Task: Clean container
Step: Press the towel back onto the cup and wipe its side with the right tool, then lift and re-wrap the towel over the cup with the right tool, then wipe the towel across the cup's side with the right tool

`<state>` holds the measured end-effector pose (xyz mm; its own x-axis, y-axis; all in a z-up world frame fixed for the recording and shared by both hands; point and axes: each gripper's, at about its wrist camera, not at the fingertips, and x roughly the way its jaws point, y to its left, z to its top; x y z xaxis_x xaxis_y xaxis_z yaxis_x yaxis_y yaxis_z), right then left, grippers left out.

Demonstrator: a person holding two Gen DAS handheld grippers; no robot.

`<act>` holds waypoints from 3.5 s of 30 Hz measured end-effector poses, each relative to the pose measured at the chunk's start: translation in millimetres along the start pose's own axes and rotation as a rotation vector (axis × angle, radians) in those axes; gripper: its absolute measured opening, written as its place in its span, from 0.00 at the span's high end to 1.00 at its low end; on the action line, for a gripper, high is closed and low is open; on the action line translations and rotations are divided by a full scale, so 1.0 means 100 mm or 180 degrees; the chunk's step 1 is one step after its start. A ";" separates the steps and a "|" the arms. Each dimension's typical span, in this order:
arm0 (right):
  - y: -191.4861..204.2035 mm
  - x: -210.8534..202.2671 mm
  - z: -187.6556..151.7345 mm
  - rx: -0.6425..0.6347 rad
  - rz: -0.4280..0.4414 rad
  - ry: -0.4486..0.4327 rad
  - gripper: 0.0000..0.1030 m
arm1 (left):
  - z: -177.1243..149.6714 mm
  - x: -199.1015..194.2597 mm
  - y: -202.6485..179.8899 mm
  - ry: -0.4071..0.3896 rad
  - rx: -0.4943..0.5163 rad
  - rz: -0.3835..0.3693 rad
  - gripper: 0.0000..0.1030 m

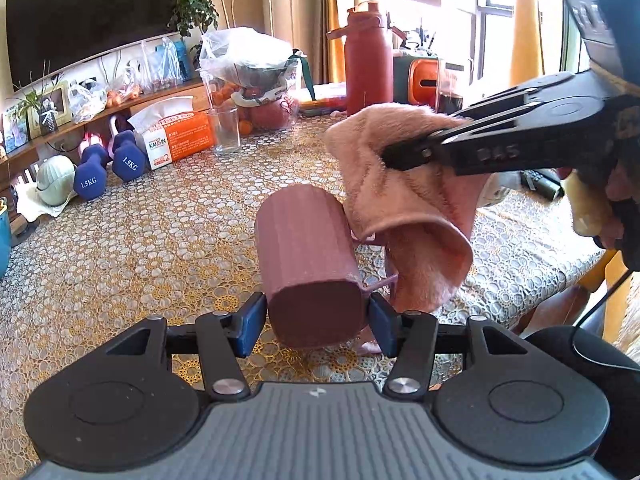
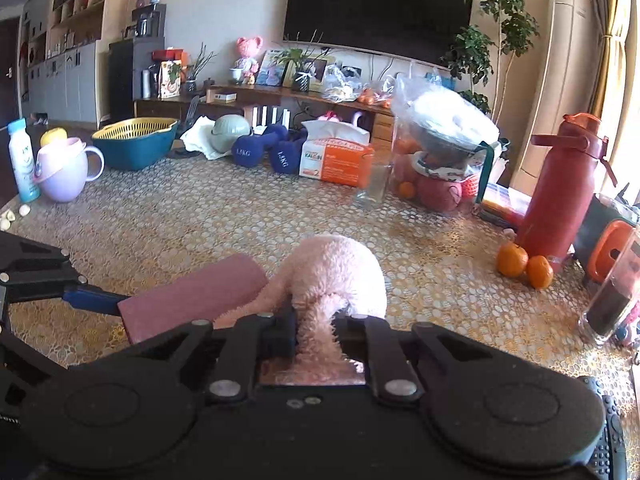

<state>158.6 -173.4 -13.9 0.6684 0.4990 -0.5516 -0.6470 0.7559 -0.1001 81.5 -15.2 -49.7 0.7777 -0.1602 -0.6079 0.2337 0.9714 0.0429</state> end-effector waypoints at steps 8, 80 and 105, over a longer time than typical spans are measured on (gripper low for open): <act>0.18 -0.31 0.04 0.0025 0.0767 -0.0049 0.88 | 0.01 -0.09 -0.04 0.0036 0.0039 -0.0040 0.47; -0.19 -0.35 0.04 0.0515 0.0895 -0.0195 0.89 | 0.20 -0.18 -0.06 0.0016 0.0303 -0.0131 0.47; -0.25 0.37 -0.05 0.0525 0.0605 0.0312 0.89 | 0.25 -0.18 -0.13 0.0030 0.0415 -0.0117 0.47</act>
<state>197.9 -176.4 -35.6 0.4967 0.6013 -0.6260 -0.6835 0.7154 0.1449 78.7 -29.6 -19.2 0.7619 -0.1930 -0.6182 0.3361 0.9338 0.1227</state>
